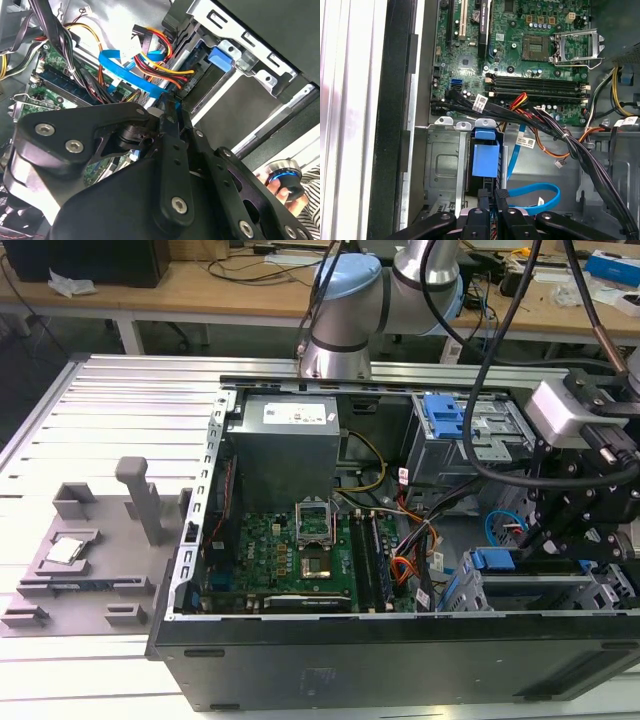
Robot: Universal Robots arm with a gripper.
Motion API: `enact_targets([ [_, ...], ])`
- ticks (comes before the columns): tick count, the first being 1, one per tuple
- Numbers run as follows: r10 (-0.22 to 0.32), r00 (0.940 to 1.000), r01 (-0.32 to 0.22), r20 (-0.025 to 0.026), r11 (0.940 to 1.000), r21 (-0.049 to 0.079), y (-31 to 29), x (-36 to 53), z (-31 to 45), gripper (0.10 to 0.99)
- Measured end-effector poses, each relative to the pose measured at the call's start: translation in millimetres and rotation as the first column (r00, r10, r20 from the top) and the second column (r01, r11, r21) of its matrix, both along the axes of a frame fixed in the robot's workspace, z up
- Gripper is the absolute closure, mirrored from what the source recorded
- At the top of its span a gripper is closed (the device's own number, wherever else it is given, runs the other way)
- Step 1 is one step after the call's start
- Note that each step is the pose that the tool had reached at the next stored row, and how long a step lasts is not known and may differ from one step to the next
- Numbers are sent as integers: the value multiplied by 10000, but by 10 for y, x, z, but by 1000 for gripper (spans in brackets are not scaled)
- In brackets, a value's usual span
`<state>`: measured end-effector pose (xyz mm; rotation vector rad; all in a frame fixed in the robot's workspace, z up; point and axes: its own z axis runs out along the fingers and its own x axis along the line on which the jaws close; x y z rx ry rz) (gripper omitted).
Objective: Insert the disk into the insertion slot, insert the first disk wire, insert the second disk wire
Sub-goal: 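Insert the second disk wire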
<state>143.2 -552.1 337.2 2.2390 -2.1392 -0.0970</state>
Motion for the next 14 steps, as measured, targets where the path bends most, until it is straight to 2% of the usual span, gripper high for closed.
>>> enact_targets([
  [3, 0, 10000, 0, 1, 10000, 5, -4, 0, -3, 910],
  [4, 0, 10000, 0, 0, 10000, 4, -4, 0, -2, 847],
  [5, 0, 10000, 0, 0, 10000, 2, -4, 0, 11, 847],
  [8, 0, 10000, 0, 1, 10000, 3, -4, 0, 128, 847],
  [11, 0, 10000, 0, 0, 10000, 2, -3, 0, 185, 847],
  [12, 0, 10000, 0, 0, 10000, 2, -3, 0, 202, 859],
  [14, 0, 10000, 0, 1, 10000, 2, -3, 0, 268, 980],
])
